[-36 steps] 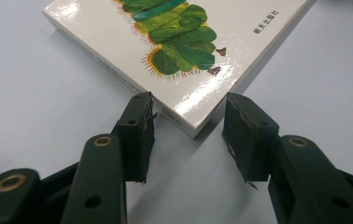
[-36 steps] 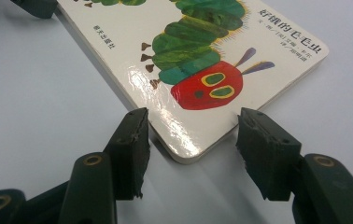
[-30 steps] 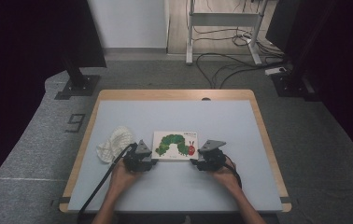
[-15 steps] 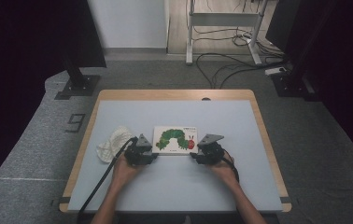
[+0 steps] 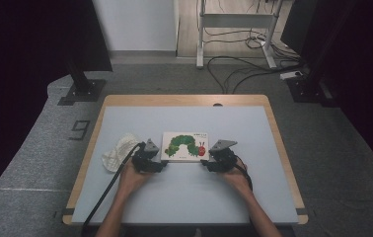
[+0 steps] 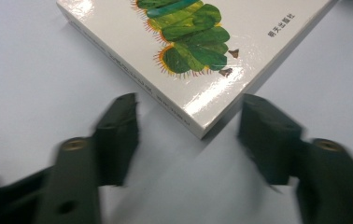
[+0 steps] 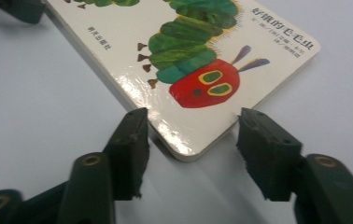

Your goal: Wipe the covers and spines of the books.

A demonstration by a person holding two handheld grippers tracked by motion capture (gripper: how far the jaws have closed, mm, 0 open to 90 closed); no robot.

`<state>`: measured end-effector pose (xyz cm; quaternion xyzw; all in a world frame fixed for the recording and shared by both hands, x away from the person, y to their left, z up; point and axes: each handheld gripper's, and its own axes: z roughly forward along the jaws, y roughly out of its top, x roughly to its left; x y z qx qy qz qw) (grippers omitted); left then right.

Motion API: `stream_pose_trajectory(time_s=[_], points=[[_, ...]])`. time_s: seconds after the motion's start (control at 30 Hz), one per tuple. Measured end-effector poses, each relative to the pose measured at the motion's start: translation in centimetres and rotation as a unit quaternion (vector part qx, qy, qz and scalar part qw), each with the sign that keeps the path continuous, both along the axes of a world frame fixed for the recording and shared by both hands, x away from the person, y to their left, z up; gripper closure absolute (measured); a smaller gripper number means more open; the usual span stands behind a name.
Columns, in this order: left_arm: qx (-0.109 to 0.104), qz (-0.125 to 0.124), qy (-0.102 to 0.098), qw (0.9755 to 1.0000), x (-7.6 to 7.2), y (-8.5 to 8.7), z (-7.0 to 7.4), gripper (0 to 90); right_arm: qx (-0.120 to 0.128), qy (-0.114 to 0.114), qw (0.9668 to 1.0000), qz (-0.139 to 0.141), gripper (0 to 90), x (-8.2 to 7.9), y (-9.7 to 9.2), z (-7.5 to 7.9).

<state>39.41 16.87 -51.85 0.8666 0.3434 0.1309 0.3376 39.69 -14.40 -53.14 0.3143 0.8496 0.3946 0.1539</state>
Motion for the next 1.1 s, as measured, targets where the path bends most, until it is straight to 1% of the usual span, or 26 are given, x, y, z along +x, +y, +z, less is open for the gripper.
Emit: stream_pose_trajectory(time_s=[0.07, 0.1, 0.13, 0.2, 0.23, 0.27, 0.3, 0.37, 0.4, 0.5, 0.63, 0.73, 0.8, 0.9, 0.97, 1.1], points=[[-0.010, 0.005, 0.006, 0.9999, 0.1, 0.2, 0.0, 22.7, 0.001, 0.003, 1.0000, -0.002, 34.4, 0.1, -0.1, 0.0], [-0.010, 0.006, 0.009, 0.9999, 0.1, 0.3, 0.1, 18.6, 0.000, 0.001, 1.0000, -0.003, 31.1, 0.0, -0.1, 0.0], [-0.008, 0.005, 0.009, 0.9999, 0.1, 0.3, 0.1, 14.2, 0.002, 0.000, 1.0000, -0.004, 27.2, 0.0, -0.1, 0.0], [0.008, 0.005, 0.003, 0.9999, -0.1, 0.2, 0.2, 8.8, 0.009, 0.000, 1.0000, -0.003, 20.0, -0.1, -0.2, 0.1], [0.014, 0.004, 0.004, 0.9999, -0.2, 0.2, 0.3, 5.7, 0.010, -0.003, 0.9999, -0.004, 17.2, -0.1, -0.3, 0.2], [0.017, 0.002, 0.005, 0.9998, -0.3, 0.2, 0.3, 2.6, 0.013, -0.005, 0.9999, -0.003, 14.3, -0.2, -0.3, 0.3], [0.017, 0.002, 0.005, 0.9998, -0.4, 0.2, 0.4, 0.3, 0.015, -0.001, 0.9999, -0.001, 12.6, -0.2, -0.4, 0.4], [0.016, 0.001, 0.002, 0.9999, -0.7, 0.2, 0.6, 0.0, 0.017, 0.000, 0.9998, 0.003, 12.4, -0.3, -0.5, 0.5], [0.020, -0.001, -0.003, 0.9998, -1.0, 0.2, 0.8, 0.0, 0.017, 0.000, 0.9999, 0.002, 11.9, -0.4, -0.6, 0.6], [0.026, -0.003, -0.012, 0.9996, -1.6, 0.3, 1.2, 0.0, 0.015, 0.000, 0.9999, 0.002, 4.6, -0.8, -1.0, 0.9], [0.026, -0.011, -0.018, 0.9994, -2.4, 0.6, 1.6, 0.0, 0.017, -0.002, 0.9999, 0.003, 0.4, -1.2, -1.7, 1.2], [0.028, -0.014, -0.022, 0.9993, -3.2, 0.9, 1.9, 0.0, 0.014, -0.004, 0.9999, 0.004, 0.0, -1.6, -2.1, 1.4], [0.035, -0.015, -0.026, 0.9989, -3.7, 1.2, 2.0, 0.0, 0.007, -0.005, 0.9999, 0.007, 0.0, -1.9, -2.3, 1.6], [0.039, -0.015, -0.031, 0.9987, -4.4, 1.7, 2.3, 0.0, 0.004, -0.005, 0.9999, 0.011, 0.0, -2.4, -2.7, 1.9], [0.037, -0.014, -0.036, 0.9986, -5.0, 2.1, 2.6, 0.0, 0.000, -0.009, 0.9999, 0.013, 0.0, -2.9, -2.9, 2.1], [0.037, -0.012, -0.038, 0.9985, -6.2, 2.9, 3.0, 0.0, -0.002, -0.012, 0.9998, 0.014, 0.0, -3.7, -3.6, 2.7]])
